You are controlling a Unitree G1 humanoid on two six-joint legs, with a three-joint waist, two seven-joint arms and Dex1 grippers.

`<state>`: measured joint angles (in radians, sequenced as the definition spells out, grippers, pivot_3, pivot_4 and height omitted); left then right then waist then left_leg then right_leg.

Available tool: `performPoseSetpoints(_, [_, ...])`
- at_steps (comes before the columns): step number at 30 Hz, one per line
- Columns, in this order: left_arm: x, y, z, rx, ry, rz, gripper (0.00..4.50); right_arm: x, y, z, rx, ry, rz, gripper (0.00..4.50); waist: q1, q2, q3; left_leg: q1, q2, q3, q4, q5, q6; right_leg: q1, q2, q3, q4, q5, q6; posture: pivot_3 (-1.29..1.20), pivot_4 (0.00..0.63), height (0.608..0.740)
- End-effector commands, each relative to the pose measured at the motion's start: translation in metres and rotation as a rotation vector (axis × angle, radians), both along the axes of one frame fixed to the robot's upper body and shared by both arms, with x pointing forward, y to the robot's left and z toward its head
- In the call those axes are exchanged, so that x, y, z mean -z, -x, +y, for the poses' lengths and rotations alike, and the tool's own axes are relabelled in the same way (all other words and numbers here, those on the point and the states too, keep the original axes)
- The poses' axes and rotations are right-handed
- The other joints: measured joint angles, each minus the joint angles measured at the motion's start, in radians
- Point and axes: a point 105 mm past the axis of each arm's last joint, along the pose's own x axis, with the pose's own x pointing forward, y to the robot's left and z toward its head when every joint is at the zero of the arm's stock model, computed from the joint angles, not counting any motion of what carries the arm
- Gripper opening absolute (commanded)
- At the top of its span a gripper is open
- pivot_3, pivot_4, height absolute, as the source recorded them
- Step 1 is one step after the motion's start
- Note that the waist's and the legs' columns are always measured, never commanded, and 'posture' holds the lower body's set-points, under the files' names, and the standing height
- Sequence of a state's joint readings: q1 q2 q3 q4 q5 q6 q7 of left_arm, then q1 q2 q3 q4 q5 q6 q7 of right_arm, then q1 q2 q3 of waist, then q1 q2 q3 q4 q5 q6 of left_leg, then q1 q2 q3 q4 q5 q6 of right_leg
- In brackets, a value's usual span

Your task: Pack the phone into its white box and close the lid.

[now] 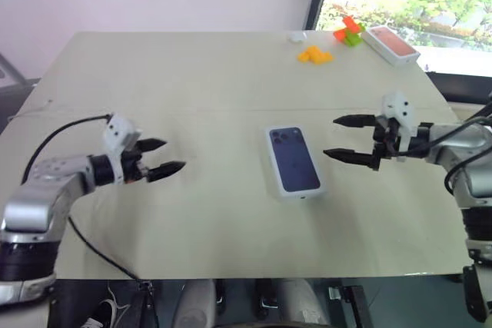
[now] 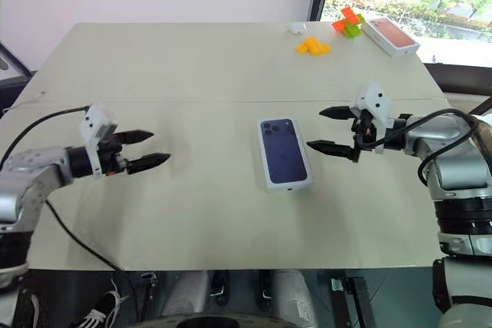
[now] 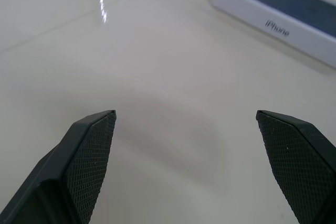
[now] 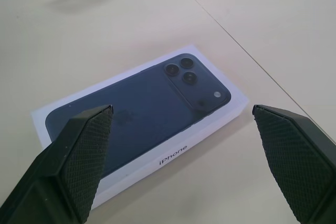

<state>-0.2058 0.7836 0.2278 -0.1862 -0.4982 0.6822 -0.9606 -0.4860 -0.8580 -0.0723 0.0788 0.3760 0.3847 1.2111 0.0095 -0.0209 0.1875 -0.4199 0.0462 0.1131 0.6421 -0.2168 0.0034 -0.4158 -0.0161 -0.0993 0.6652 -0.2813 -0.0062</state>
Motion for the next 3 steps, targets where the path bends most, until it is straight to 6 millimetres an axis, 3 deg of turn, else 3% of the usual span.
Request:
performPoseSetpoints(1, [-0.0181,0.0088,0.0128,-0.037,0.002,-0.073,4.5,-0.0115,0.0034,-0.007,0.004,0.042,-0.069,4.46,0.003,0.0,0.0,0.0,0.0,0.0,0.0,0.0,0.0,0.0,0.0,0.0,0.0,0.0,0.0,0.0,0.15,0.737])
performPoseSetpoints(3, [-0.0167,0.0133,0.0217,-0.071,-0.008,-0.073,4.5,-0.0114,0.0029,-0.0092,0.01,0.048,-0.072,4.46,0.003,0.0,0.0,-0.001,0.0,0.0,0.0,0.0,0.0,-0.001,-0.001,0.0,0.0,0.0,0.0,0.0,0.15,0.737])
